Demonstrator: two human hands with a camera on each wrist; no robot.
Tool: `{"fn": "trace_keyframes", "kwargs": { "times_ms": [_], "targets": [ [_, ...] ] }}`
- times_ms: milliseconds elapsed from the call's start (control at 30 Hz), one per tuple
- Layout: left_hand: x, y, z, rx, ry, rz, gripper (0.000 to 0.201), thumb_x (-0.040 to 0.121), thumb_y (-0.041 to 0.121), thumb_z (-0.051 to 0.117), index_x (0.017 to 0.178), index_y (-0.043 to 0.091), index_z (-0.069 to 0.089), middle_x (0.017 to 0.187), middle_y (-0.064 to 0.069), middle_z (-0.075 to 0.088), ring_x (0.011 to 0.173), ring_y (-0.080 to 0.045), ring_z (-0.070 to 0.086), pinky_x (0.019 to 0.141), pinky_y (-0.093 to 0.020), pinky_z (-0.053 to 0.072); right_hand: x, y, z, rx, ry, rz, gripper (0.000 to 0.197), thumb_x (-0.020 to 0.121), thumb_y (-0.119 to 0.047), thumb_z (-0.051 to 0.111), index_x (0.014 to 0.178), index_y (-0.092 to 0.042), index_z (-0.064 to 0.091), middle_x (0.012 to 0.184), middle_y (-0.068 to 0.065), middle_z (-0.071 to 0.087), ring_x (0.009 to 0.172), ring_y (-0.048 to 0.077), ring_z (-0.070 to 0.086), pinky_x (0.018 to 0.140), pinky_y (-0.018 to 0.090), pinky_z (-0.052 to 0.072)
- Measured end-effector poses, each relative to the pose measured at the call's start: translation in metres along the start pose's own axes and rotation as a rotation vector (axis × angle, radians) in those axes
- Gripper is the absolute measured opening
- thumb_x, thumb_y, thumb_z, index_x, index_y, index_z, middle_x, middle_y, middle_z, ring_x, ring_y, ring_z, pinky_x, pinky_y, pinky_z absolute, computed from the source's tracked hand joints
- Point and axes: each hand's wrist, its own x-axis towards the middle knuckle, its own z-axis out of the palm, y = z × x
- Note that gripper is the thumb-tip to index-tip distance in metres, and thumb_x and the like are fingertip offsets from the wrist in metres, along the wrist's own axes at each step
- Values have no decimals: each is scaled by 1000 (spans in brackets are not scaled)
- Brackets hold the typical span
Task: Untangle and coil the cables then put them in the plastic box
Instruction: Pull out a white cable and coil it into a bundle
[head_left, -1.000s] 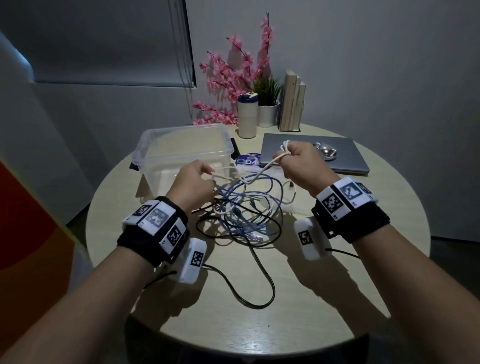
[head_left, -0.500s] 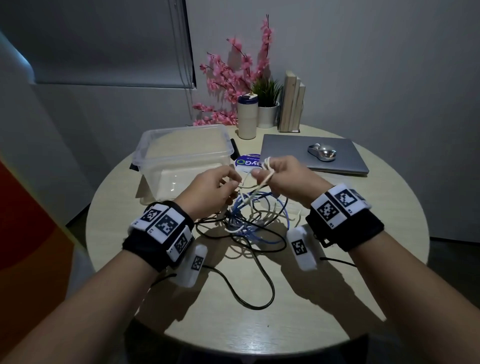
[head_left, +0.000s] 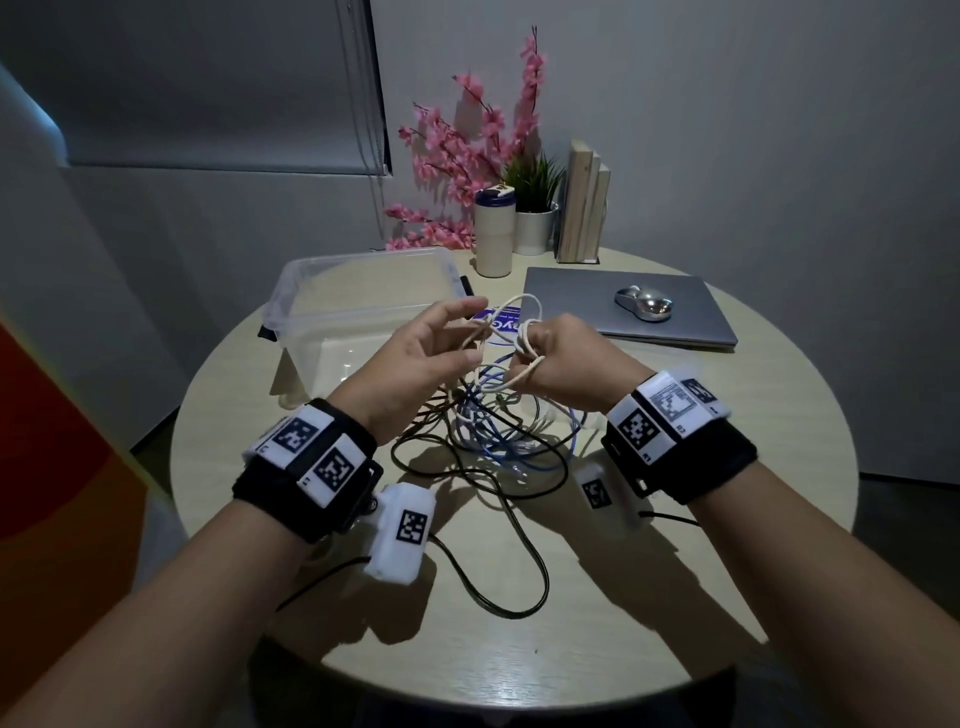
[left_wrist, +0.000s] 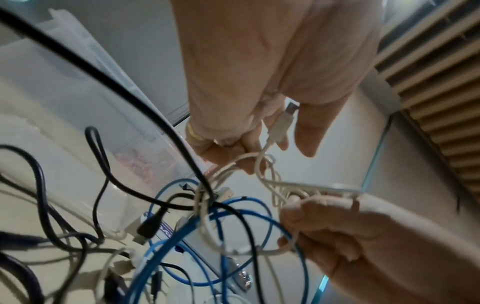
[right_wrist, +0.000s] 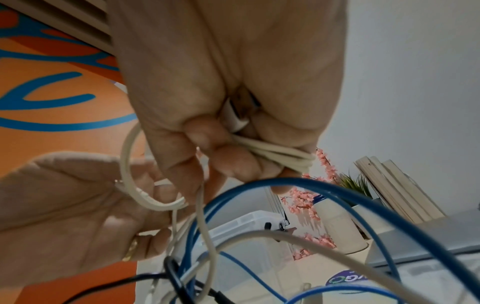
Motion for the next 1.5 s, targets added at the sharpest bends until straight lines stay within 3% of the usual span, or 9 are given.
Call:
{"fn": "trace_keyframes", "kwargs": {
  "times_ms": [167,300,533,733,933,1067,1200,1400,1500],
  "targets": [
    [2,1,-6,-78,46,-72,45,81,4,66,122,19,57,94,-5,63,77,-7,59,70,-18,46,7,5,-3,73,123,63,14,80,-13,63,68,-12,56,63,4,56,57,17,48,55,25,39],
    [6,-4,-1,-32,230,-69,19,86,-2,61,92,16,62,74,0,60,62,-6,58,59,-16,46,9,3,-3,89,120,64,23,85,-17,61,66,-19,49,62,-3,53,56,13,49,51,23,37],
    [4,-12,-12,187,282,-115,15,88,12,65,76,20,59,67,2,58,56,-8,49,54,-21,40,14,16,-12,149,329,117,20,90,-21,54,82,-3,52,82,15,61,77,31,58,68,40,49],
    [8,-19,-16,346,555,-177,37,87,33,64,59,17,46,54,2,47,46,-13,45,50,-23,34,16,17,-14,145,355,108,15,87,-14,50,85,0,54,86,14,63,73,27,55,64,37,47],
    [10,-15,-19,207,597,-164,32,92,32,57,67,12,55,51,1,45,48,-15,43,57,-27,41,11,18,-23,80,244,73,21,79,-23,75,88,-10,61,80,5,65,70,19,58,63,34,49],
    [10,-11,-18,210,579,-19,23,92,31,59,74,16,61,53,8,57,61,-16,54,75,-38,48,10,14,-24,81,188,44,14,81,-17,69,87,-9,59,72,3,59,62,15,50,61,29,43],
    [9,-7,-17,310,559,64,13,92,22,60,79,21,60,68,3,66,68,-10,62,76,-28,50,10,15,-26,252,192,79,14,83,-14,62,82,-1,58,60,3,46,57,17,41,59,33,33],
    [9,-9,-25,676,637,-116,25,91,37,56,81,16,66,68,3,64,69,-17,58,57,-25,38,-1,11,-31,590,-86,8,32,84,3,55,57,-7,42,46,2,30,39,12,26,44,20,22],
    [8,-16,-30,782,524,-222,27,90,38,59,77,16,69,71,0,67,74,-20,62,62,-26,44,-6,8,-31,823,-172,-68,38,81,-12,56,48,-13,35,42,-2,24,39,13,20,47,23,22]
  ]
}}
